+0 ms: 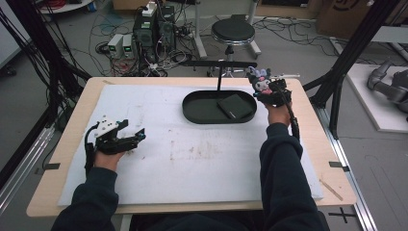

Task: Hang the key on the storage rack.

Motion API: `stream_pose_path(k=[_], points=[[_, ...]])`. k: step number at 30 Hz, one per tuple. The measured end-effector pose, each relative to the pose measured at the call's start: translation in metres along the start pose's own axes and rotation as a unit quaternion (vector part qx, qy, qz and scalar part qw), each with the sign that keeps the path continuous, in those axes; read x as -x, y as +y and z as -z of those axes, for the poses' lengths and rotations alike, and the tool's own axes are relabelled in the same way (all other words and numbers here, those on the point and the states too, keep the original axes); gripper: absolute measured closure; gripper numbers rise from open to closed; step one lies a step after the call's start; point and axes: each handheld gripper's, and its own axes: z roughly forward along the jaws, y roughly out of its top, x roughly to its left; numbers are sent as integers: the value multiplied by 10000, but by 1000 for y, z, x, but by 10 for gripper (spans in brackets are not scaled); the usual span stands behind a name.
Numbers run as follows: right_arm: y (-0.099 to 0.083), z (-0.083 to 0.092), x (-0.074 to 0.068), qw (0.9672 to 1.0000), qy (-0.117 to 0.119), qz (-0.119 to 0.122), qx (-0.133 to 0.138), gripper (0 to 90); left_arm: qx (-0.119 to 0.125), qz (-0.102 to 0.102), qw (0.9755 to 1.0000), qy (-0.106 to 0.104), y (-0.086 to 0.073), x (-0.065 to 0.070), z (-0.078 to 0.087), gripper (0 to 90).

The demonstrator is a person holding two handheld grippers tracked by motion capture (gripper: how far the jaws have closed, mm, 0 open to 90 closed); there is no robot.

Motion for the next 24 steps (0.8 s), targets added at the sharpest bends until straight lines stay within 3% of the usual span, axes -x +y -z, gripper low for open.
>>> stream_pose_path(k=[3,7,9,10,12,20,22,24], points=[[0,-6,-6,9999,-15,163,-39,453,-1,-1,10000,0,0,0,0,230],[-1,-11,-10,9998,76,179,-50,423,3,-1,10000,-1,0,0,0,230],[-2,-13,-12,9992,76,359,-161,353,1,-4,10000,-8,0,0,0,230],[-3,-14,-14,9981,5,570,-236,302,1,3,10000,-5,0,0,0,230],[-4,-12,-16,9977,9,628,-268,261,-1,-1,10000,-14,0,0,0,230],[-2,19,-6,9966,287,779,-4,236,-8,-13,10000,-13,0,1,0,230],[-4,30,-2,9958,388,815,160,236,6,-8,10000,-16,0,1,0,230],[-12,41,1,9927,474,1013,441,235,19,0,10000,-39,0,0,0,230]])
